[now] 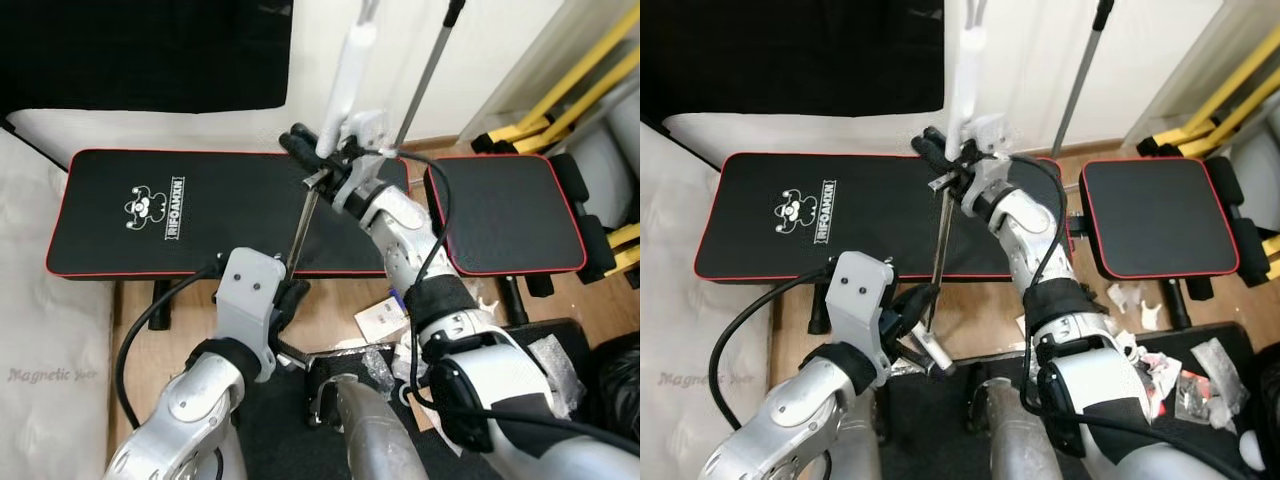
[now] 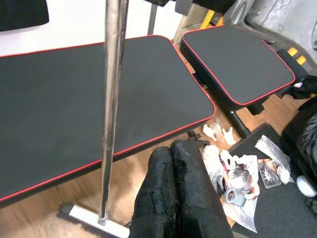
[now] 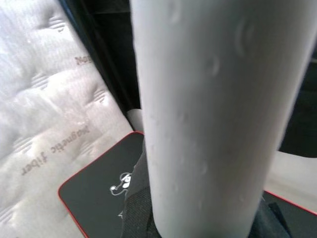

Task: Sweep floor

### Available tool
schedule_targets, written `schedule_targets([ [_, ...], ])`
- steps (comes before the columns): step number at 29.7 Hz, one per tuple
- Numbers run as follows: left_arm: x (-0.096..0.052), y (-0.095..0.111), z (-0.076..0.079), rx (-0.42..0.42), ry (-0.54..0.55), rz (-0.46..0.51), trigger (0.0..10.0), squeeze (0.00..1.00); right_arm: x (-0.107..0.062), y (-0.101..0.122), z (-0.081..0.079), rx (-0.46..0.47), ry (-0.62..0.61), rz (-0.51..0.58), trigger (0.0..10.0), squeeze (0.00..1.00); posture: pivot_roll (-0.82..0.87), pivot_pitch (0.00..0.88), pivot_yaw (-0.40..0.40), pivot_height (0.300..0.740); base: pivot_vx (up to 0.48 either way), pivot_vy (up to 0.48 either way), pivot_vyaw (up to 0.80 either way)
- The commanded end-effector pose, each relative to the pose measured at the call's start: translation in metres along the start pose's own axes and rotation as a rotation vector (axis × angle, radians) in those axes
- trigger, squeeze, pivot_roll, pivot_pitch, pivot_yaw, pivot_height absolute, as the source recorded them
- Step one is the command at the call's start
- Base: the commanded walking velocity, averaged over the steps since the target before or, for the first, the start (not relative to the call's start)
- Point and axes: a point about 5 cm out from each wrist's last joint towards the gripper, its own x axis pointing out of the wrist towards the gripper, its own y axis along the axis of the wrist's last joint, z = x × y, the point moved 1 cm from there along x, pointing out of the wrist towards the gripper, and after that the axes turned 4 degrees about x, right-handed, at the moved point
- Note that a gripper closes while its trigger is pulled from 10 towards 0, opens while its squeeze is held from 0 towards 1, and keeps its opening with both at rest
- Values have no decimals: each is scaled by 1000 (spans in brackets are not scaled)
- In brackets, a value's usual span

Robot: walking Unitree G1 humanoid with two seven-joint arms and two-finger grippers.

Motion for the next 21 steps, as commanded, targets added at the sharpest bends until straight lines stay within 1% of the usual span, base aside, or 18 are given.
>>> schedule_targets([
  [1,-1,-3,6,-22,-32,7,10000,0,-1,0,0,-6,12,22,10000,0,70,340,-191,740,0,0,0],
  [4,-1,-3,5,-19,-26,4,10000,0,-1,1,0,-7,14,21,10000,0,69,341,-192,740,0,0,0],
  [6,-1,-2,8,6,-37,5,10000,0,2,4,2,-14,16,19,10000,0,67,348,-202,740,0,0,0],
  [11,-2,-1,8,12,-37,6,10000,0,6,4,4,-21,12,3,10000,0,66,356,-208,740,0,0,0],
  [14,-3,0,9,10,-34,8,10000,0,8,0,3,-14,5,-26,10000,0,62,361,-214,740,0,0,0],
  [17,-3,1,9,13,-31,12,10000,0,10,-8,-1,-13,14,-60,10000,0,53,366,-216,740,0,0,0],
  [21,-3,1,9,14,-30,13,10000,0,10,-8,-1,-15,17,-64,10000,0,53,366,-216,740,0,0,0],
])
